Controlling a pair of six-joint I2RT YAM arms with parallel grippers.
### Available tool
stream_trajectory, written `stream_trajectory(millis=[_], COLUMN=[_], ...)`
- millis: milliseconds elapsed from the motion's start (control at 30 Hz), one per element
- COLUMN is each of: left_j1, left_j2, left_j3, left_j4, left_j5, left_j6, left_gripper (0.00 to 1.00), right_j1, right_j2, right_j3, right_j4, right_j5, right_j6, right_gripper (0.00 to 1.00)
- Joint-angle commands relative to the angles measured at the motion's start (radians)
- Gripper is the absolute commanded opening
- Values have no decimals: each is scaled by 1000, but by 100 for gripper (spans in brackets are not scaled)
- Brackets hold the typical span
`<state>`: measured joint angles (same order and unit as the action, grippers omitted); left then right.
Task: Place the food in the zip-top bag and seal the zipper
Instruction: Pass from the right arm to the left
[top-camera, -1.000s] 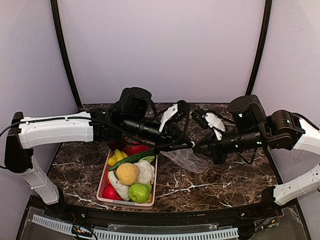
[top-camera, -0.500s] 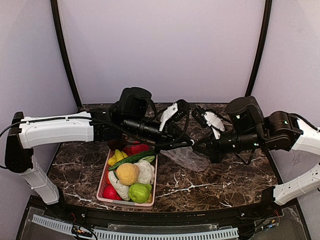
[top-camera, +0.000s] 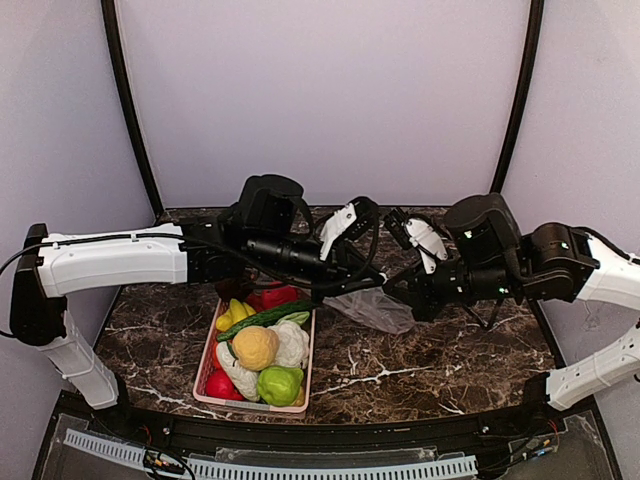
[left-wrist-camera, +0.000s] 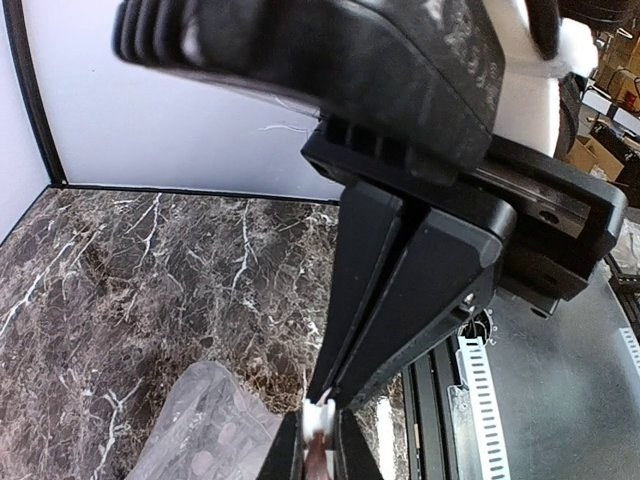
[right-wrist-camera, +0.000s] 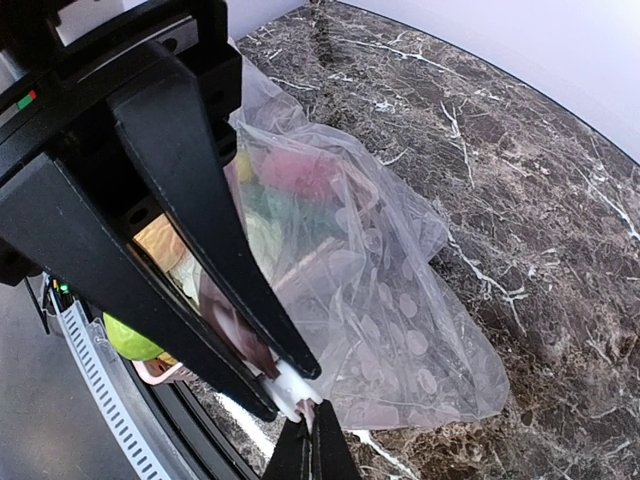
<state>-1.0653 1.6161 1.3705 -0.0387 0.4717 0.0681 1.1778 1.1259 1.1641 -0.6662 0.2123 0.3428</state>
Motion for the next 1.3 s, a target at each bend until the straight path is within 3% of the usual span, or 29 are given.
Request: stream_trajectory(millis=[0,367,633,1267], left_j1=[-12,-10,-10,-10], left_j2=[-22,-24,-20,-41], left_j3=[-5,-1,23,70], left_j4=[-77,-112,-194,-354], left_j5=[20,-1,-14,-150], left_j6=[12,33,79,187], left_gripper=[1,1,1,1], right_j1=[-42,-64,-65,-65], right_j2=[-12,-21,35,36], right_j3=[-4,-2,27,47], right_j4=[14,-14,-67,-98], right_j5=[127,189,237,225], right_j6=[50,78,-1,-52], right_gripper=[0,0,0,0])
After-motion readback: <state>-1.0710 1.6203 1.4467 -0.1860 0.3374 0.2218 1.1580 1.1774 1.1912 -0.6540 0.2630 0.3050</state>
